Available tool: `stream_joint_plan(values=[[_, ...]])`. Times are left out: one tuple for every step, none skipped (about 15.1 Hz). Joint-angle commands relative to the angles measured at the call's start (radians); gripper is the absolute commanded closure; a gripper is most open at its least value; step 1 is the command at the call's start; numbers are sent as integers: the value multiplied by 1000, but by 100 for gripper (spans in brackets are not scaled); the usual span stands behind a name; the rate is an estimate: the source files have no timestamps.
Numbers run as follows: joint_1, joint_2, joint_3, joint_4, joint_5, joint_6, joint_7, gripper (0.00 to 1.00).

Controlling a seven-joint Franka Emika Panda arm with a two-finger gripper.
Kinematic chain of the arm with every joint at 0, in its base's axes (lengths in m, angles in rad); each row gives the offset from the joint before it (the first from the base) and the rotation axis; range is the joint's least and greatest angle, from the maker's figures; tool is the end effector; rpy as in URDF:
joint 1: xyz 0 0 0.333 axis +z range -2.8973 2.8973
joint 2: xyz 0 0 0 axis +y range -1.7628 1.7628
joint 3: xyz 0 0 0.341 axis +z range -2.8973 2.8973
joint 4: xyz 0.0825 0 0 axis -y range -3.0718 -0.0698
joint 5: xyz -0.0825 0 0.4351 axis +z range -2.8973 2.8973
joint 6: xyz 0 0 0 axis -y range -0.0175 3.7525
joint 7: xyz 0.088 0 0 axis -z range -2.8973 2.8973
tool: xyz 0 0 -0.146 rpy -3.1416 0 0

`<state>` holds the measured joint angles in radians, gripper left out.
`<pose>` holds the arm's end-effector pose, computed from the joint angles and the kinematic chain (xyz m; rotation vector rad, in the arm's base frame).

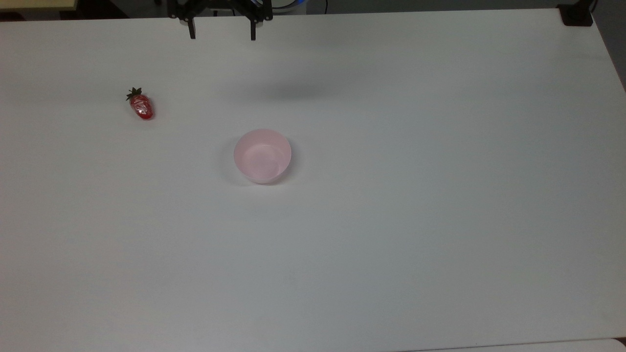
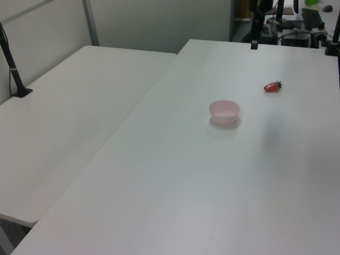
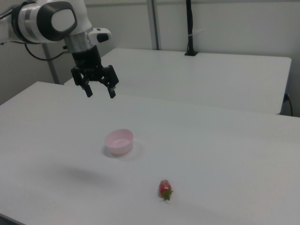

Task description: Pick up strawberry from bowl

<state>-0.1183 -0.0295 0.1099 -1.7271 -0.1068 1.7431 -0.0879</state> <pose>0.6090 -0.0181 0.5619 3.0266 0.1446 0.0606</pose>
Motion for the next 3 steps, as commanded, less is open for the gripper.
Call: stream_joint_plan(values=[[-21,13,-7,31,22,15,34,0],[-24,13,-7,32,25,16,36,0],[-26,13,-10,38,39,19,34,0]])
